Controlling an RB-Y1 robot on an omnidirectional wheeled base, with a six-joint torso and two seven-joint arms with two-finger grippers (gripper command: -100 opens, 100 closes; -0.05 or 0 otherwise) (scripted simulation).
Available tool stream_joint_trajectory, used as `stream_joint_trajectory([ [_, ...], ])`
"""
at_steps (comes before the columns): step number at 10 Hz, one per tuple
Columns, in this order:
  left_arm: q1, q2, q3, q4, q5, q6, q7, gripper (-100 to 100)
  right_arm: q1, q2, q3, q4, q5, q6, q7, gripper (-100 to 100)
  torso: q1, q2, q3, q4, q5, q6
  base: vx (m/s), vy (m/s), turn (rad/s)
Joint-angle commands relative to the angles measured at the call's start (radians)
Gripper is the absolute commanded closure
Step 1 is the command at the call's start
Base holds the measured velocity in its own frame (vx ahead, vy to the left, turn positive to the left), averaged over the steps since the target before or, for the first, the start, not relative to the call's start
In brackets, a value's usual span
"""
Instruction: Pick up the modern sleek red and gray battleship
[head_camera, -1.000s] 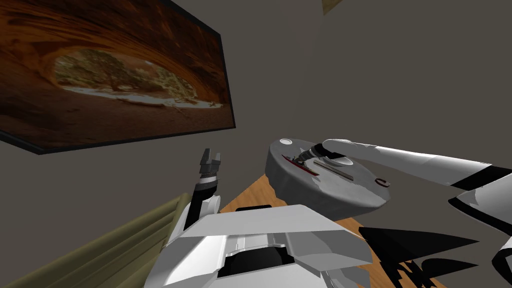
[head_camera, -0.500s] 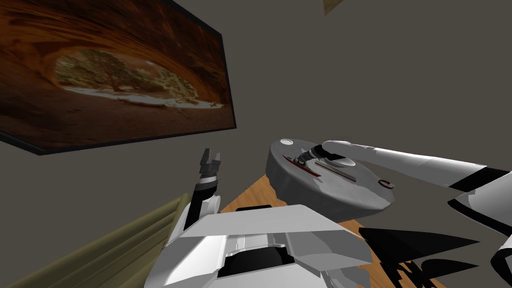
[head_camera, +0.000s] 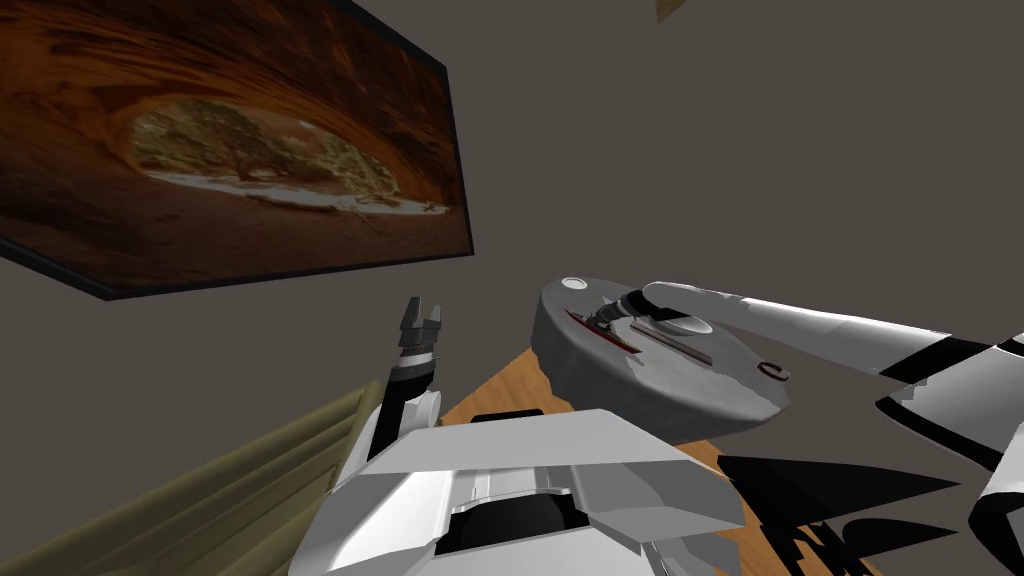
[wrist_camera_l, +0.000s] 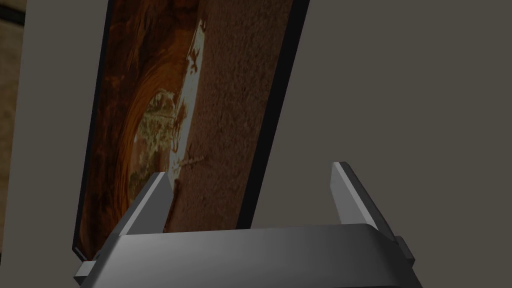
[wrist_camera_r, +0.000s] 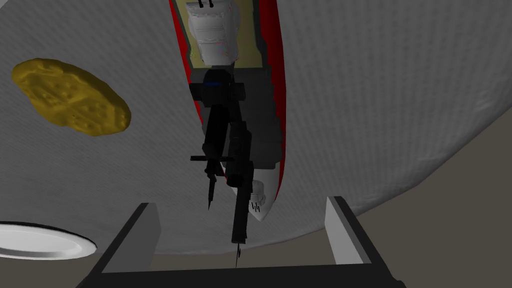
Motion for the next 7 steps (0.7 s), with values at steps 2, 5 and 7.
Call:
stream_joint_trajectory([
  [2,0.0,0.0,0.0,0.0,0.0,0.0,0.0,0,0.004,0.045,-0.025,0.044,-0.052,0.011,0.046,-100,-0.001,0.001,0.001,0.0,0.0,0.0,-0.101,-0.098,0.081],
  [5,0.0,0.0,0.0,0.0,0.0,0.0,0.0,0,0.011,0.095,-0.049,0.092,-0.105,0.026,0.094,-100,-0.001,0.001,0.001,0.0,0.0,0.0,-0.088,-0.08,0.077],
  [7,0.0,0.0,0.0,0.0,0.0,0.0,0.0,0,0.015,0.129,-0.067,0.125,-0.142,0.035,0.127,-100,-0.001,0.0,0.0,0.0,0.0,0.0,-0.09,-0.079,0.087],
])
